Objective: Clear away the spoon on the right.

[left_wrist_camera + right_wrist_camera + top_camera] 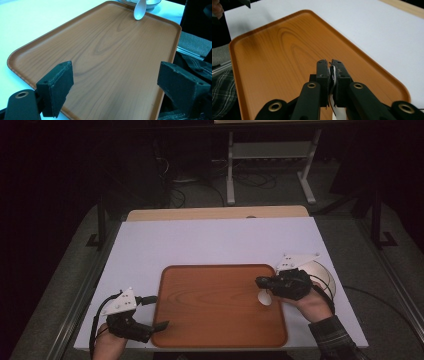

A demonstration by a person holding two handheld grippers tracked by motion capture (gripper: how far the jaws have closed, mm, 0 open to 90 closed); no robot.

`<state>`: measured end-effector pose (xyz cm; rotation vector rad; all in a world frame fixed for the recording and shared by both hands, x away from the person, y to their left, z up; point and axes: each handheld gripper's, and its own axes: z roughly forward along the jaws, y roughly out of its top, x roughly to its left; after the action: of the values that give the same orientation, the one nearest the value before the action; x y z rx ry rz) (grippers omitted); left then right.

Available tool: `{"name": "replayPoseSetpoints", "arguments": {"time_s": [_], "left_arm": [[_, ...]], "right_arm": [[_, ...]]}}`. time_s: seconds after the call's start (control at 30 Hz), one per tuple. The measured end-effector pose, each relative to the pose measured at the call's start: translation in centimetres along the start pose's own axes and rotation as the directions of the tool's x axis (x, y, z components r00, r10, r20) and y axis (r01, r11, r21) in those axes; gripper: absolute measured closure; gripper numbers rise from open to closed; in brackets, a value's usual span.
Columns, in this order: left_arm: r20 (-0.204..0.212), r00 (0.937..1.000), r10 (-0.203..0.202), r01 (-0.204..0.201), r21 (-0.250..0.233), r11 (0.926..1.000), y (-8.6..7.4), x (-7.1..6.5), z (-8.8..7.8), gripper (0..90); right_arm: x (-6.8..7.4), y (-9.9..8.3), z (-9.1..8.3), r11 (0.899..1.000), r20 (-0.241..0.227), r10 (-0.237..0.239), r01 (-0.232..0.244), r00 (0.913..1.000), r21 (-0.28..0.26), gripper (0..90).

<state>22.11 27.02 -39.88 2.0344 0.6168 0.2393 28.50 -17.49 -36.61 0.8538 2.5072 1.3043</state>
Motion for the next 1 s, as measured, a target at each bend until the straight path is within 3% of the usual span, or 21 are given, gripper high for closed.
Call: {"name": "replayPoseSetpoints", "arguments": {"time_s": [0.53, 1.0], "left_arm": [[0.0, 1.0, -0.001, 0.001, 0.001, 1.0, 0.0, 0.0, 0.1, 13.1], [-0.001, 1.0, -0.001, 0.001, 0.001, 1.0, 0.0, 0.0, 0.1, 13.1]], "right_arm": [[0.3, 0.9, 2.1, 1.0, -0.035, -0.028, 0.028, 0.999, 0.007, 84.0], [0.3, 2.3, 5.5, 0.997, -0.073, -0.058, 0.061, 0.9957, 0.039, 84.1]]}}
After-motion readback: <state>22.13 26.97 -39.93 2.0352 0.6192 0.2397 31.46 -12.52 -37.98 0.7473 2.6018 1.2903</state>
